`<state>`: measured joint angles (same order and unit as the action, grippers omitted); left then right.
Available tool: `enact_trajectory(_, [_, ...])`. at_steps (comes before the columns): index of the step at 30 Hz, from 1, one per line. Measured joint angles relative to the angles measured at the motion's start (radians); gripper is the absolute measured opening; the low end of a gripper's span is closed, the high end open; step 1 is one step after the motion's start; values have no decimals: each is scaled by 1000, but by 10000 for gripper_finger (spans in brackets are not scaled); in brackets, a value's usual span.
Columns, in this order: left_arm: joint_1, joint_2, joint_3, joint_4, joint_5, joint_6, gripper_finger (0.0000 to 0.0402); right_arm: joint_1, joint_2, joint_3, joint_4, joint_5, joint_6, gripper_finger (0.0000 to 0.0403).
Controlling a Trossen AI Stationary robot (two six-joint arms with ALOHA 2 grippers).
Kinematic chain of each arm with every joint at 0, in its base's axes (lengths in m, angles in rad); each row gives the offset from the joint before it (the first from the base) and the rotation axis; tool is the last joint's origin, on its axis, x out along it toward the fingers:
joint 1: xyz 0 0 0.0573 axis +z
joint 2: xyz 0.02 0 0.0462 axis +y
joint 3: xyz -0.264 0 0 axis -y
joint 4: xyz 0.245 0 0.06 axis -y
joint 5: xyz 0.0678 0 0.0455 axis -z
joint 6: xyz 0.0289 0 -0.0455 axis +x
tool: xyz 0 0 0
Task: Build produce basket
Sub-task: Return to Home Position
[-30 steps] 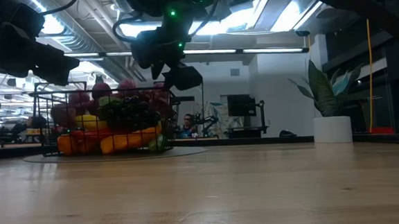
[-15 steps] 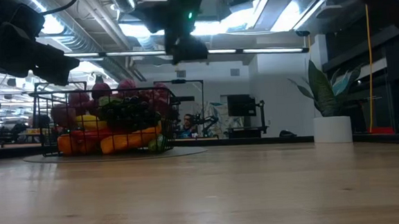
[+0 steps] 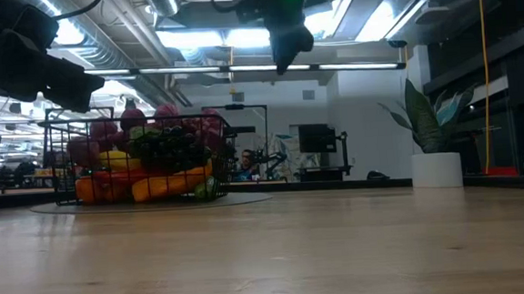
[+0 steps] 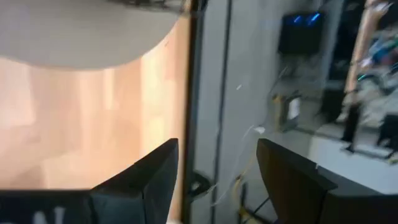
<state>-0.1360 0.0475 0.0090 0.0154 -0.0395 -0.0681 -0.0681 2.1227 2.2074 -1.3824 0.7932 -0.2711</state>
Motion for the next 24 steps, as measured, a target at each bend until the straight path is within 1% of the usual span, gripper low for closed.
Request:
enact_trajectory(3, [0, 0, 0, 0, 0, 0, 147, 0, 0, 0, -100, -60, 106, 220])
enact_trajectory(6, [0, 0, 0, 0, 0, 0, 147, 0, 0, 0, -191, -172, 260, 220])
enact_trajectory(9, [0, 0, 0, 0, 0, 0, 147, 0, 0, -14, -183, -329, 368, 220])
enact_trajectory(11, [0, 0, 0, 0, 0, 0, 147, 4, 1, -25, -174, -421, 375, 220])
enact_trajectory(12, [0, 0, 0, 0, 0, 0, 147, 9, 1, -36, -159, -449, 373, 220])
enact_trajectory(15, [0, 0, 0, 0, 0, 0, 147, 30, 1, -84, -106, -471, 373, 220])
enact_trajectory(18, [0, 0, 0, 0, 0, 0, 147, 58, 0, -145, -109, -475, 406, 220])
enact_trajectory(21, [0, 0, 0, 0, 0, 0, 147, 95, -17, -245, -115, -477, 438, 220])
enact_trajectory(24, [0, 0, 0, 0, 0, 0, 147, 139, -77, -368, -98, -481, 475, 220])
